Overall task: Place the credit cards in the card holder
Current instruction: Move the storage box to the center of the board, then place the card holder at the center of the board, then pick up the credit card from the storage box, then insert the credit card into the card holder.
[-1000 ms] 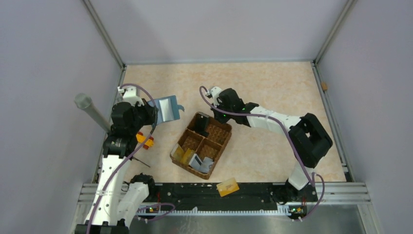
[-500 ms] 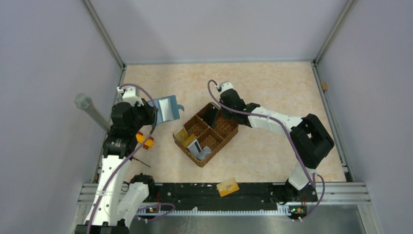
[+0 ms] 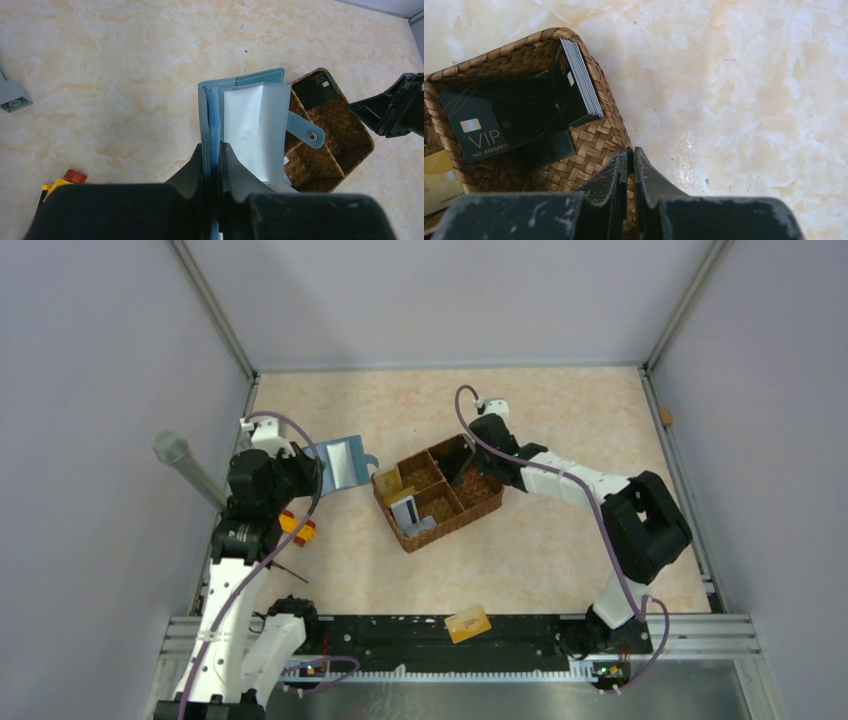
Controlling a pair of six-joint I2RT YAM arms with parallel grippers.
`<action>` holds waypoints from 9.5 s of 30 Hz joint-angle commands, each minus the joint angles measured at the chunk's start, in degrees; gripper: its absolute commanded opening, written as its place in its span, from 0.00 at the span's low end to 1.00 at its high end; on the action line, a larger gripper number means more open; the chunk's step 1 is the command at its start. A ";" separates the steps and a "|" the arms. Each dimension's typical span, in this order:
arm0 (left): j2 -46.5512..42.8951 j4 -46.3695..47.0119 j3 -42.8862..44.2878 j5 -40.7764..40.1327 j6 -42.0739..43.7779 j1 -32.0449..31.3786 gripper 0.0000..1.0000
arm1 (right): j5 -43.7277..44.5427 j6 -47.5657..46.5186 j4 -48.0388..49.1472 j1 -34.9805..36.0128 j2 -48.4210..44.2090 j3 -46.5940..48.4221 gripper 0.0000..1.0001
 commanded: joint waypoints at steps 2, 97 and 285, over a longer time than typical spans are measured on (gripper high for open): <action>-0.91 2.85 0.15 0.59 -0.37 0.37 0.00 | 3.47 3.27 -5.58 -2.57 -0.80 -2.12 0.00; 2.33 4.70 -26.27 -1.41 -31.73 -30.72 0.68 | -3.78 -13.21 -13.59 -2.87 10.54 24.07 0.52; -9.44 26.42 -19.29 36.95 -21.19 -30.78 0.35 | -67.95 -15.62 -25.93 13.99 -15.43 14.89 0.00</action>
